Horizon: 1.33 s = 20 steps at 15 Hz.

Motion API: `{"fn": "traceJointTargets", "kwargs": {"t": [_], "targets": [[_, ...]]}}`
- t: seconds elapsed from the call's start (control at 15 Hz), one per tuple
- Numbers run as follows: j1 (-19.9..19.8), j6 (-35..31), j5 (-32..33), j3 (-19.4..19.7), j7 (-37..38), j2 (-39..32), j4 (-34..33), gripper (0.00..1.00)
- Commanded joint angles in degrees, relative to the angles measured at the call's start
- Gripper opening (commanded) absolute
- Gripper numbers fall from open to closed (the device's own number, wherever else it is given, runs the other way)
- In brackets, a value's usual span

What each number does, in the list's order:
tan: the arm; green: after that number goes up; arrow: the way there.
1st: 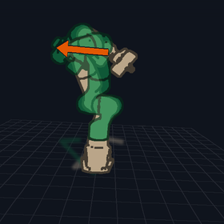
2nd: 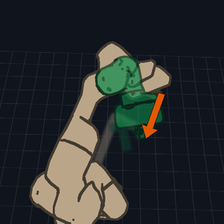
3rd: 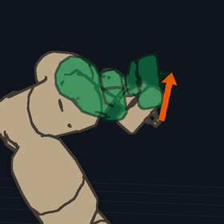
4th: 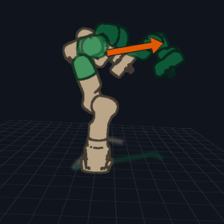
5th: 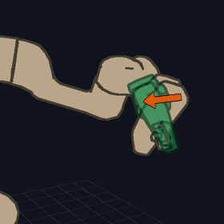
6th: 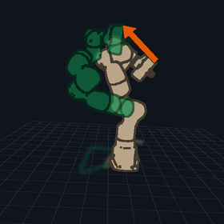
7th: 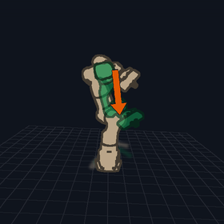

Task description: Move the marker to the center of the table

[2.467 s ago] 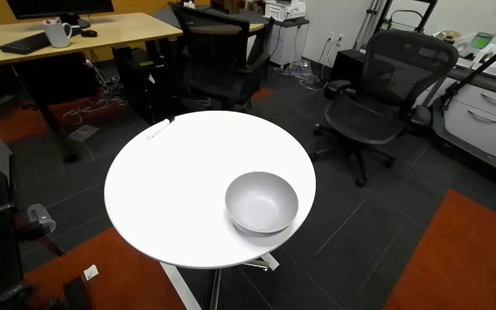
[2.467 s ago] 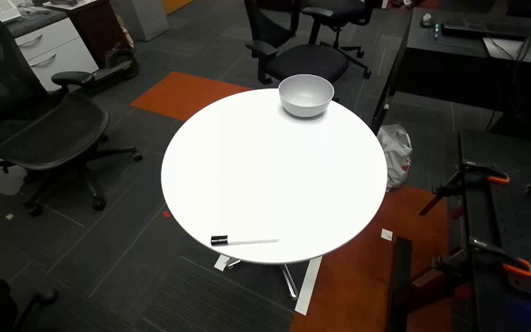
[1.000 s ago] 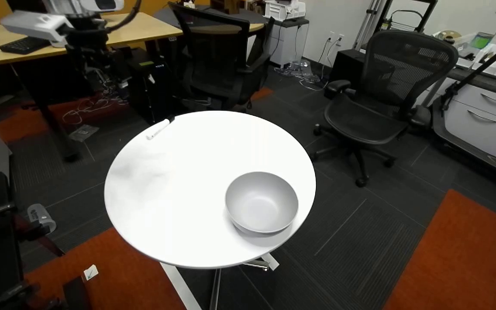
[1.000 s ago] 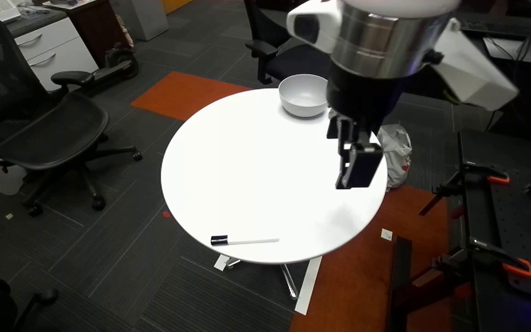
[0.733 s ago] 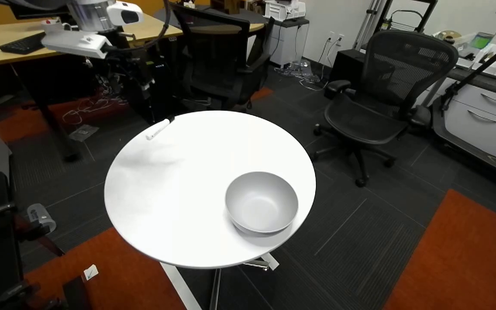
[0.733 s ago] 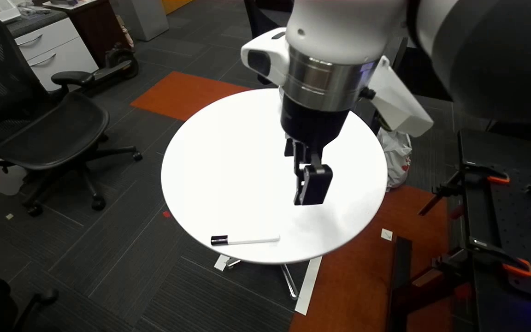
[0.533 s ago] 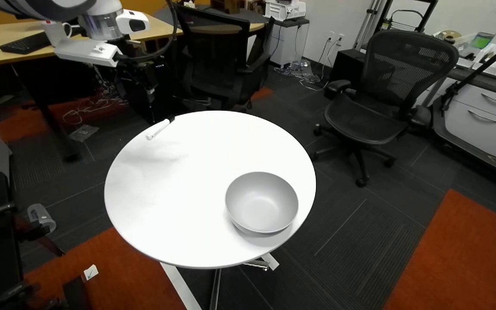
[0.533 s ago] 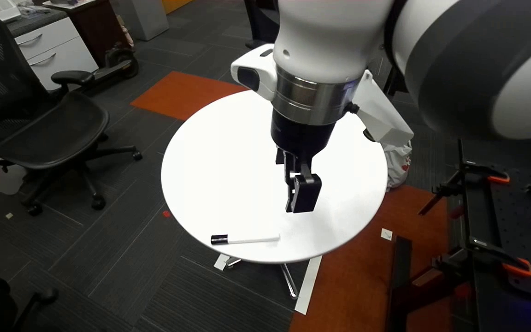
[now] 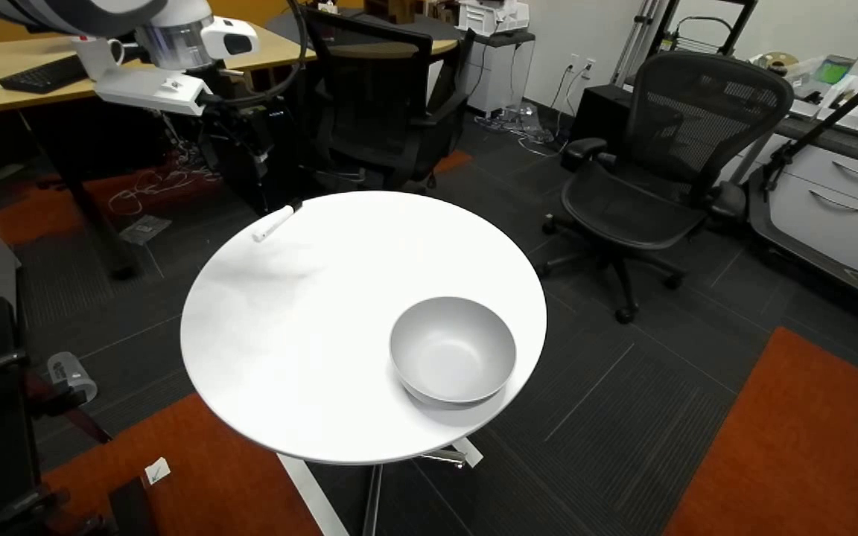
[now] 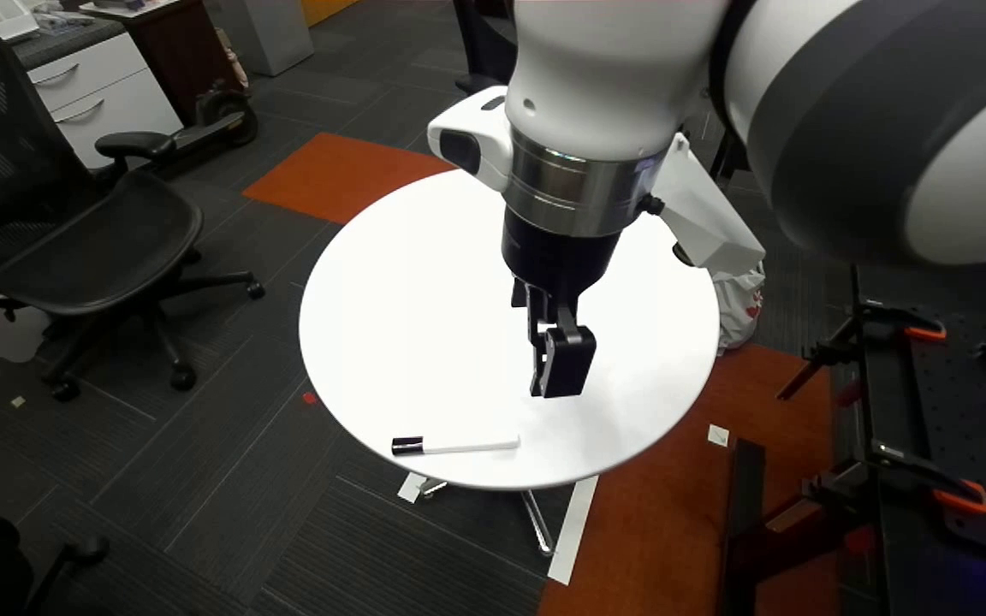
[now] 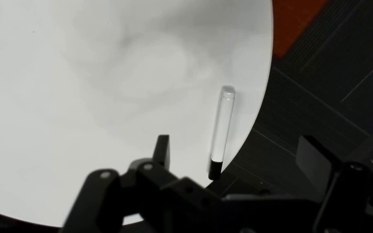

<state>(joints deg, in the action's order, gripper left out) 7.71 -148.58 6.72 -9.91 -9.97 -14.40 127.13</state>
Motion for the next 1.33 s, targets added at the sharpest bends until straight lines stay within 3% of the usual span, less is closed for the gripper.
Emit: {"fn": "traceJointTargets", "kwargs": {"t": [0.0, 0.27, 1.27], "targets": [[1.1, -0.2, 3.7, 1.2, -0.3, -4.8, -4.4, 1.0], [1.7, 0.1, 7.0, 1.9, -0.6, -9.7, -9.0, 1.0], [4.1, 1.2, 6.3, 1.2, -1.9, -25.3, -22.6, 1.0]]}}
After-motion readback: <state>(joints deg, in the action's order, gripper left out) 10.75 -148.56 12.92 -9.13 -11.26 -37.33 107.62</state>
